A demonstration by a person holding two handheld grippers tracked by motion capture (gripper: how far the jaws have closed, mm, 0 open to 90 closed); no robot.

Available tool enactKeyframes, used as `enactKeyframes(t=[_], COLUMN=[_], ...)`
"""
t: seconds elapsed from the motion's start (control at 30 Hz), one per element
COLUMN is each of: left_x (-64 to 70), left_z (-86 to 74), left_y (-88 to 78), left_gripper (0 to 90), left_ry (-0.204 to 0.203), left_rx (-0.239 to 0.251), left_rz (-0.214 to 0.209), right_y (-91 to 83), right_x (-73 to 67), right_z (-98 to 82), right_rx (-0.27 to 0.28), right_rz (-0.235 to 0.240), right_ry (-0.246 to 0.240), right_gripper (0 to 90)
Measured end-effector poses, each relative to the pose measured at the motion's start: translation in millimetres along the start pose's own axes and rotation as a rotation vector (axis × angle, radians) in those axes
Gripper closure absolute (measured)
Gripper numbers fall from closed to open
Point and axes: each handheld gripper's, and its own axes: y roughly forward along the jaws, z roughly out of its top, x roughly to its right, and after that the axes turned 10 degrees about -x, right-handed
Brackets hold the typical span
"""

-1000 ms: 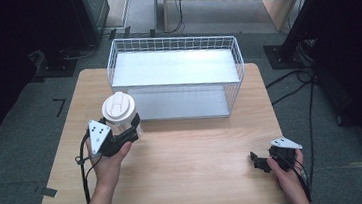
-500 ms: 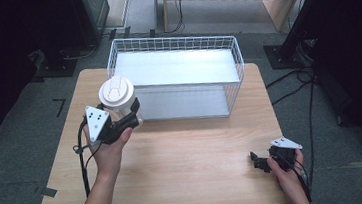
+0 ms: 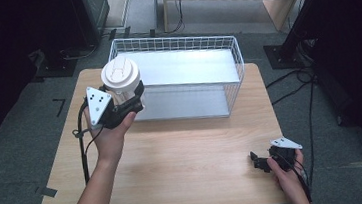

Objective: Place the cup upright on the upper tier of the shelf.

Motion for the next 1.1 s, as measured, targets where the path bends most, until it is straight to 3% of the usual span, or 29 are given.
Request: enactKeyframes(t=[0.83,1.1], left_x=[-0.1,-9.9], left_z=[40.9,41.8], left_y=[64.0,92.6], left_gripper=[16.3,16.3], left_ry=[0.059,0.021], left_rx=[0.036,0.035], left_rz=[0.009,0.013], right_y=[-0.1,-0.1], right_x=[0.1,0.0], right_z=[0.0,0.0], right_rx=[-0.001,-0.001], right_rz=[0.0,0.001], right_ry=[-0.001,0.0], right_gripper=[0.0,0.0])
